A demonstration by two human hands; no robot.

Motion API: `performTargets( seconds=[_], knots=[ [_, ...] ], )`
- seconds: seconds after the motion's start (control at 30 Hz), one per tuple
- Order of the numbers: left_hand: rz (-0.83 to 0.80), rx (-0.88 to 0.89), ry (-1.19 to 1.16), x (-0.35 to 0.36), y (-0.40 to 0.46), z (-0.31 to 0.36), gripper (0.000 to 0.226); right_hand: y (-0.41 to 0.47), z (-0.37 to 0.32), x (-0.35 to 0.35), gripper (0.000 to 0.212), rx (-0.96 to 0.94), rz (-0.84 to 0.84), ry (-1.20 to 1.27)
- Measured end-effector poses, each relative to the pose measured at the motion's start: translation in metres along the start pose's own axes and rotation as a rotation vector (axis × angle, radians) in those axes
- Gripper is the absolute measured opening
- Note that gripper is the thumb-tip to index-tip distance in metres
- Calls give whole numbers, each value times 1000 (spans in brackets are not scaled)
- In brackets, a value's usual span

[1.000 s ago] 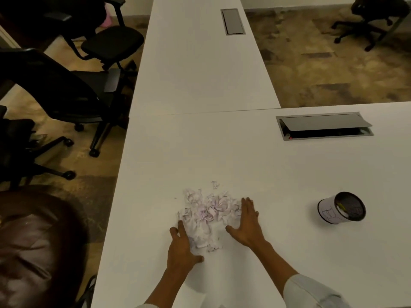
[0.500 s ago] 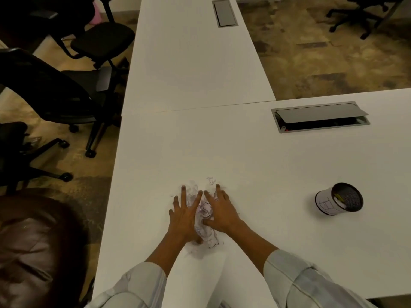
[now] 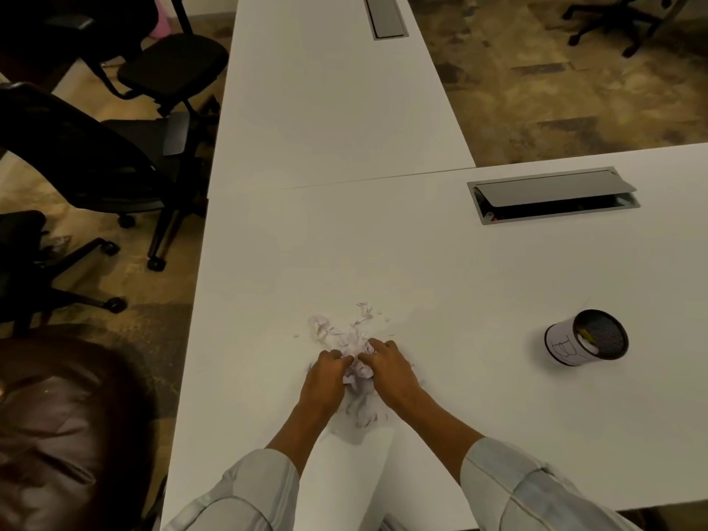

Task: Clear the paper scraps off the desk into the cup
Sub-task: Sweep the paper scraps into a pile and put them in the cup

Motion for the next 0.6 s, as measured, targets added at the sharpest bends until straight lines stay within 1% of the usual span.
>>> performTargets(
  seconds=[0.07,0.17,0.23,0.3,0.37,0.47,0.6],
  knots=[
    [53,3,36,-11,2,0,30,-3,7,-12,30,33,60,148],
    [69,-71,-145,-28,6,-4,27,-10,25,-35,32,106,152,335],
    [88,-86,-231,-40,10,-3,30,-16,34,-52,30,120,190,428],
    [131,-43,-237,-58,15,6,35,-24,43,-73,29,131,234,493],
    [174,-9,-262,-74,21,19,34,-34,55,-95,34,190,283,535],
    [253,69,-320,-100,31,49,28,-50,75,-131,34,249,360,617],
    [325,187,-444,-129,47,104,19,-81,101,-190,32,278,483,692]
  ],
)
Point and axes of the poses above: each hand's wrist, its own y-axis towards the middle knuckle, its own x-axis out of the palm, z = x × y, the point moved 10 cm from there along y, towards the middle knuckle, and after that the axes turned 15 degrees about y, right-handed, at the moved point
